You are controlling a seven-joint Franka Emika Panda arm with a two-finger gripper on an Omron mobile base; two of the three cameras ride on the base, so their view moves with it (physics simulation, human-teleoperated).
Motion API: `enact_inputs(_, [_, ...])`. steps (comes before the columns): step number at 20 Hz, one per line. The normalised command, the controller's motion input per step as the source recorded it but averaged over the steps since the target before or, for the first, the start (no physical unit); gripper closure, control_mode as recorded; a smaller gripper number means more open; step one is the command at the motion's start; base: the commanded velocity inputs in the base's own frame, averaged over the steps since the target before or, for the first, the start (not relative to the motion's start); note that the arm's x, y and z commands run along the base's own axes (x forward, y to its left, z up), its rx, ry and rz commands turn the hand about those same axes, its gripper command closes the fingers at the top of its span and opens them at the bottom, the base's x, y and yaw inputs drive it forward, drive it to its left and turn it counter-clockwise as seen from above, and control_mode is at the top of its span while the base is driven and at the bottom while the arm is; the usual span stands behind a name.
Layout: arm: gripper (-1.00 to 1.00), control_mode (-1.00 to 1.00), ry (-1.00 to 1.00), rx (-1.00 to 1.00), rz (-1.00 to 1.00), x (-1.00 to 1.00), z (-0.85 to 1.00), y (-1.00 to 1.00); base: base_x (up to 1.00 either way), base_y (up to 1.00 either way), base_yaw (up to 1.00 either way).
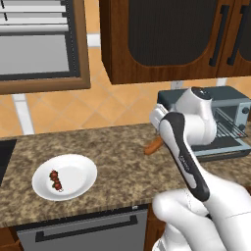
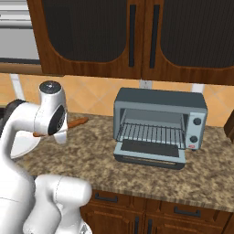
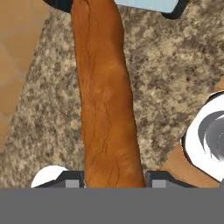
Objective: Pick up the kebab skewer and baguette bread, and place them inside the toaster oven. Close the toaster oven door and start by setting the timer.
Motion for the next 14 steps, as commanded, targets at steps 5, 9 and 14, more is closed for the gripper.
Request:
enact_inputs(5, [1.00,-1.00,-0.08,0.14,-0.22,-0.02,0.03,-1.00,0.00,0.00,0.00])
enact_inputs(9, [1.00,-1.00,-0.18,0.22,-0.10,0.01,0.07,-1.00,0.00,0.00,0.00])
enact_inputs(14, [1.00,-1.00,-0.12,0.24,-0.05,0.17,0.05,-1.00,0.00,0.00,0.00])
